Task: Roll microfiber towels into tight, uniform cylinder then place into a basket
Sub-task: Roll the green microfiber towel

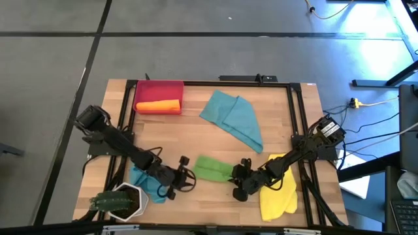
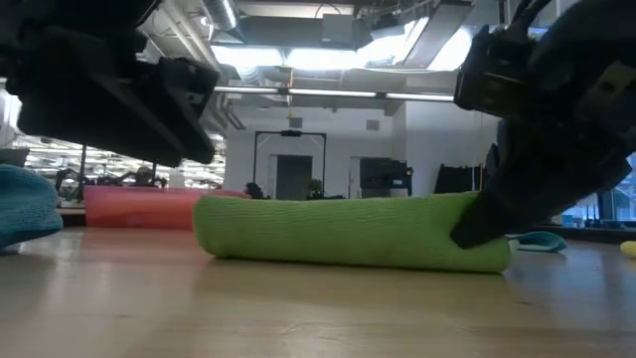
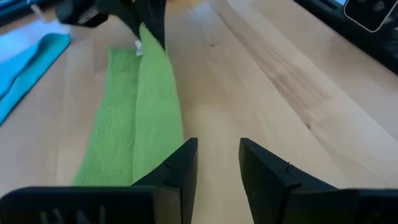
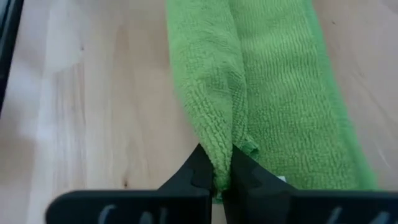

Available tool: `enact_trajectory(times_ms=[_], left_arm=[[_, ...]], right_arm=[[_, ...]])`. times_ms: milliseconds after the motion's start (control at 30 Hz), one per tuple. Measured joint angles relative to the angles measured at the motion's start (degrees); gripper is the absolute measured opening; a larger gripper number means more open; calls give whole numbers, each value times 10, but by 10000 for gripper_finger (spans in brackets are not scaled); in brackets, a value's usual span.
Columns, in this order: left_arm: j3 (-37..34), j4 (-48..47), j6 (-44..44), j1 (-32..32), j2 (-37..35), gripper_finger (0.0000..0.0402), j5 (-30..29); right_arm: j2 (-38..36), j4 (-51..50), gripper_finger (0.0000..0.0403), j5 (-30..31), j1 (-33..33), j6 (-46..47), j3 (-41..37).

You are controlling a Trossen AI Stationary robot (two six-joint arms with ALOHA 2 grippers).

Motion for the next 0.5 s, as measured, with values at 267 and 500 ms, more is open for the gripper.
enact_trajectory(times_ms=[267,500], left_arm=[[69,-18,45,1,52,106,0],[83,-28,47,18,74,106,-14]], right_arm=[[0,256,12,-9,0,5,-119],[-3,375,12,33,6,61,-210]])
